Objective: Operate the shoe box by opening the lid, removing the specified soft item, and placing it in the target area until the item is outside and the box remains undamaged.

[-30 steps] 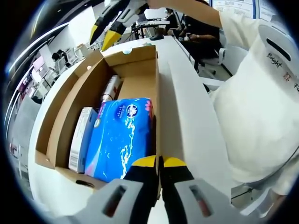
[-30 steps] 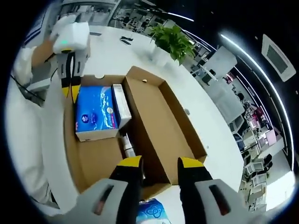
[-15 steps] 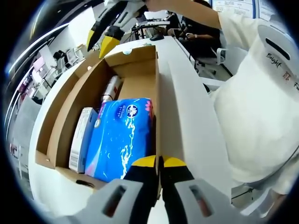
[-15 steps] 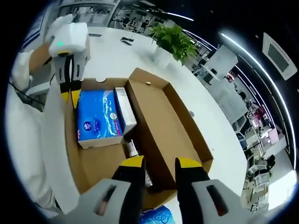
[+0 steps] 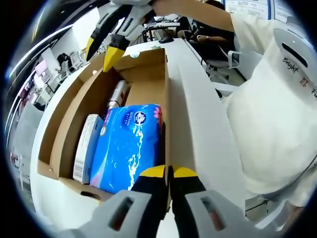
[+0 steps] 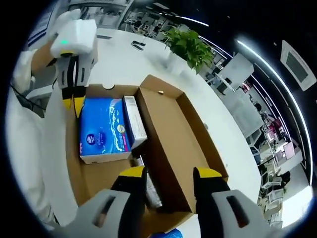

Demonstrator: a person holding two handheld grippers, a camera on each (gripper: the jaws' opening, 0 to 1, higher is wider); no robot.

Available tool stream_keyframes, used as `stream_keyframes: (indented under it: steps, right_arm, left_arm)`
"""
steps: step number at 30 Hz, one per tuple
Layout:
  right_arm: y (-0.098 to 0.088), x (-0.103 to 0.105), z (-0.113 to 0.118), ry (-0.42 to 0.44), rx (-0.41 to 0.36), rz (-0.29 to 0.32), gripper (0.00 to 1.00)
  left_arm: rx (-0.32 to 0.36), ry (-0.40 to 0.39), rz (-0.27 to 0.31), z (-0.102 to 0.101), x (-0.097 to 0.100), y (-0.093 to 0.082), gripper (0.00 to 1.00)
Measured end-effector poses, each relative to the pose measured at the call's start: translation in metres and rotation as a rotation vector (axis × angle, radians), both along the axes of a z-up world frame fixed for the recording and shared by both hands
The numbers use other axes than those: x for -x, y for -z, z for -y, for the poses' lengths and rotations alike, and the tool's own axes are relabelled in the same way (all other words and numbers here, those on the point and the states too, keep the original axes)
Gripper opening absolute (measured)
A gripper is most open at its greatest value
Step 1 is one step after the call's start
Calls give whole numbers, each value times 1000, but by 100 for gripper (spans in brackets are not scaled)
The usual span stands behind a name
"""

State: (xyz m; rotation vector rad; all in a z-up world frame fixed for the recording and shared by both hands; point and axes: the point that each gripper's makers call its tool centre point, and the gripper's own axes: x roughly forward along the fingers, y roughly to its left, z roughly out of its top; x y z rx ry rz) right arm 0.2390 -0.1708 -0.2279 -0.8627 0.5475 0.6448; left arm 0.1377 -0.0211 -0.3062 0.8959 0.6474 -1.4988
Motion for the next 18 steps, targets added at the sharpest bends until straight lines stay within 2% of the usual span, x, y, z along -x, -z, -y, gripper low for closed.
stream_keyframes:
  steps: [5, 7, 8, 10, 11, 14, 18]
  right_arm:
    - [5, 1, -5, -7, -45, -20, 39]
    - [6, 1, -8, -22, -43, -6, 39]
    - [7, 1, -9, -24, -43, -5, 36]
    - [11, 3, -10, -29, -33, -27, 24]
    - [14, 3, -10, -36, -24, -29, 21]
    - [23, 1, -14, -54, -16, -38, 22]
    - [43, 0, -18, -62, 3, -86, 22]
  left_arm:
    - [2, -1, 3, 0, 0, 0, 1]
    - [2, -1, 3, 0, 0, 0, 1]
    - [2, -1, 2, 0, 0, 0, 1]
    - [2, 0, 2, 0, 0, 0, 1]
    - [1, -1, 1, 0, 0, 0, 1]
    - [1, -1, 1, 0, 0, 0, 1]
    - [3, 0, 3, 0, 0, 0, 1]
